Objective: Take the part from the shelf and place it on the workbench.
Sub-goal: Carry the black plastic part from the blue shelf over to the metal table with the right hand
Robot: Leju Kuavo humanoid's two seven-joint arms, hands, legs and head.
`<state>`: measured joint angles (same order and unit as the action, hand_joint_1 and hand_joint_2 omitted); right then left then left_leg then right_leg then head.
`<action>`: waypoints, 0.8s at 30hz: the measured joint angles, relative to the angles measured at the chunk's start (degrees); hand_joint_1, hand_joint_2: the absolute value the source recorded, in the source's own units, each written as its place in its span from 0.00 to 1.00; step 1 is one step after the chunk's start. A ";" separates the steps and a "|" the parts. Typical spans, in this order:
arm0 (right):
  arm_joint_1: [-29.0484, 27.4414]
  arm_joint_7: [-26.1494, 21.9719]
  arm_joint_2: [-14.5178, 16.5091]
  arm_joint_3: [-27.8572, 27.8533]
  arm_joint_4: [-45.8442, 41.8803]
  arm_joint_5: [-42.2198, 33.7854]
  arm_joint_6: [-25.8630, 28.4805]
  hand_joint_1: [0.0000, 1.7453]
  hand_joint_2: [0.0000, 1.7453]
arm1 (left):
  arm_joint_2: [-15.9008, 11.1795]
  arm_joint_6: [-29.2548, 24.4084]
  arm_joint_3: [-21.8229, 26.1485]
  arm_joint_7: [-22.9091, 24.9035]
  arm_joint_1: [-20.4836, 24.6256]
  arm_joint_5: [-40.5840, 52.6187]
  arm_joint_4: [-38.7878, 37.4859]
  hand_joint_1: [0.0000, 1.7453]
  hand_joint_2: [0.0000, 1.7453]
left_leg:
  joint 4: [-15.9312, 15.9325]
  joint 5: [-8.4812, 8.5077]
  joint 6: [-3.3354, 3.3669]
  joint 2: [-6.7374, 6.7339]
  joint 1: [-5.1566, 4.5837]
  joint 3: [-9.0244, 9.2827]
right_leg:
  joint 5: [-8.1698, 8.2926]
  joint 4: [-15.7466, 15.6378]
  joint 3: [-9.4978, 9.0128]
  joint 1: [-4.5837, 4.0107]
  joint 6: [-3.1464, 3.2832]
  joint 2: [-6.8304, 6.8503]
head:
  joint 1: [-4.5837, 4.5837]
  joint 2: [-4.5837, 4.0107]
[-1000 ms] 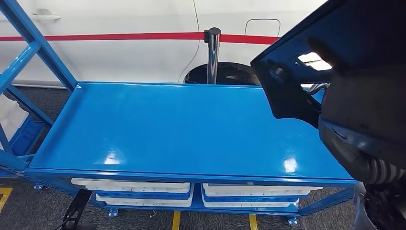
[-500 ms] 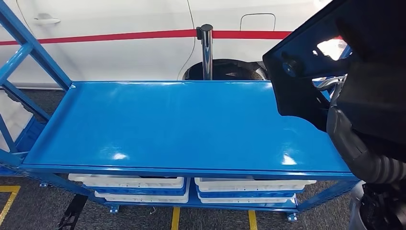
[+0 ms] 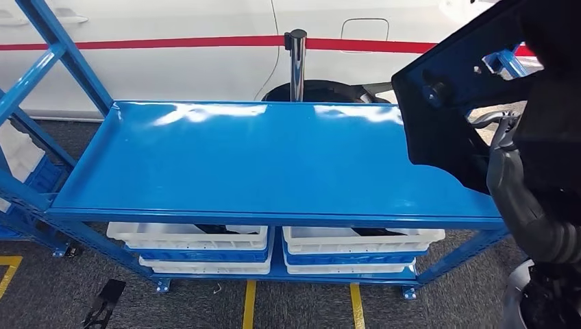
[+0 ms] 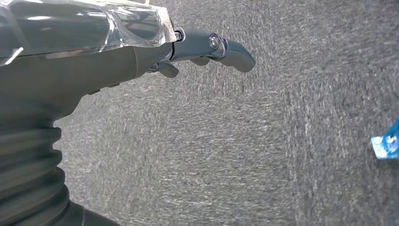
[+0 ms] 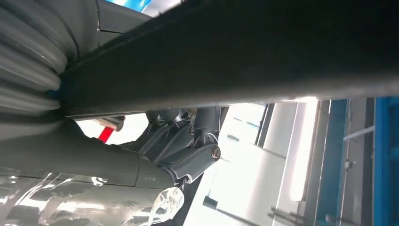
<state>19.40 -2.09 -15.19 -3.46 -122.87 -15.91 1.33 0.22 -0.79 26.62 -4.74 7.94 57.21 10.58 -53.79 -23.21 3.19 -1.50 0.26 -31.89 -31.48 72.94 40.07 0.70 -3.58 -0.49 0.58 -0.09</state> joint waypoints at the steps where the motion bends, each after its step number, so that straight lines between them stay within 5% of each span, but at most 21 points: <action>1: 0.18 -0.01 0.00 -0.06 0.01 0.12 0.24 1.00 1.00 | 0.00 0.11 -0.01 0.07 0.10 0.03 0.00 0.00 1.00 | -0.11 0.46 -0.17 -0.10 0.03 -0.65 | 1.58 -1.81 -2.08 0.03 0.00 0.07 | 0.00 0.00; 4: 1.24 0.00 -0.02 -0.18 0.02 0.84 1.04 1.00 1.00 | -0.09 0.40 -0.01 0.27 0.65 0.08 0.00 0.00 1.00 | -0.73 1.57 -0.92 -0.21 -0.12 -2.17 | 3.42 -14.02 -11.01 0.04 0.23 0.34 | 0.01 0.00; 6: 1.72 0.02 -0.04 -0.21 0.02 1.00 1.38 1.00 1.00 | -0.26 0.61 -0.02 0.28 0.98 0.10 0.00 0.00 1.00 | -0.91 2.53 -1.47 -0.20 -0.31 -2.85 | 2.60 -18.39 -13.26 -0.16 0.77 0.34 | 0.05 0.00; 8: 1.85 0.13 -0.05 -0.21 0.03 1.02 1.59 1.00 1.00 | -0.44 0.78 -0.03 0.29 0.97 0.09 -0.01 0.00 1.00 | -1.24 3.04 -2.04 -0.11 -0.18 -3.62 | 3.07 -18.64 -12.44 -0.15 1.65 0.35 | 0.05 0.00; 9: 1.90 0.19 -0.05 -0.21 0.04 1.03 1.70 1.00 1.00 | -0.49 0.83 -0.03 0.33 0.86 0.09 -0.02 0.00 1.00 | -2.32 1.93 -2.35 0.05 -0.06 -4.23 | 3.59 -18.58 -11.87 -0.10 2.15 0.38 | 0.10 0.00; 13: 2.02 0.30 -0.02 -0.21 0.06 1.19 1.96 1.00 1.00 | -0.63 0.90 -0.05 0.46 0.70 0.07 -0.04 0.00 1.00 | -15.20 -8.10 -3.35 0.73 0.16 -7.54 | 5.85 -18.57 -9.32 -0.12 3.32 0.38 | 0.27 0.00; 15: 2.00 0.34 -0.01 -0.21 0.06 1.28 2.00 1.00 1.00 | -0.63 0.88 -0.05 0.46 0.68 0.06 -0.04 0.00 1.00 | -18.79 -8.34 -3.19 0.82 0.11 -7.01 | 7.00 -18.52 -7.85 -0.36 3.40 0.28 | 0.27 0.00; 18: 2.01 0.40 -0.01 -0.21 0.06 1.39 2.04 1.00 1.00 | -0.68 0.87 -0.05 0.45 0.73 0.04 -0.04 0.00 1.00 | -9.64 -4.14 -1.66 1.12 -0.46 0.38 | 8.59 -18.50 -5.99 -0.83 3.31 0.06 | 0.27 0.00; 20: 2.04 0.45 -0.03 -0.21 0.05 1.43 2.06 1.00 1.00 | -0.79 0.85 -0.07 0.41 0.77 0.01 -0.05 0.00 1.00 | -1.23 -4.20 -0.67 1.41 -0.96 5.65 | 9.62 -18.60 -5.32 -0.96 2.98 0.03 | 0.25 0.00; 22: 2.05 0.54 -0.06 -0.21 0.04 1.45 2.08 1.00 1.00 | -0.86 0.82 -0.06 0.35 0.74 -0.01 -0.06 0.00 1.00 | 1.99 -4.27 -0.39 1.49 -1.25 6.96 | 10.77 -18.89 -4.98 -0.83 2.43 0.06 | 0.24 0.00; 24: 2.02 0.64 -0.09 -0.21 0.05 1.46 2.14 1.00 1.00 | -0.85 0.82 -0.03 0.31 0.73 -0.02 -0.09 0.00 1.00 | 2.24 -2.97 0.01 1.27 -1.03 6.04 | 10.23 -18.43 -4.25 -0.66 1.83 0.03 | 0.26 0.00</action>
<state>21.42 -1.45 -15.28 -3.67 -122.83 -14.45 3.47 -0.63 0.03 26.58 -4.43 8.67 57.19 10.49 -51.56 -26.18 3.21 -0.23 -0.78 -25.85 -21.25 54.51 35.82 0.04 -1.75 -0.47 0.84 -0.09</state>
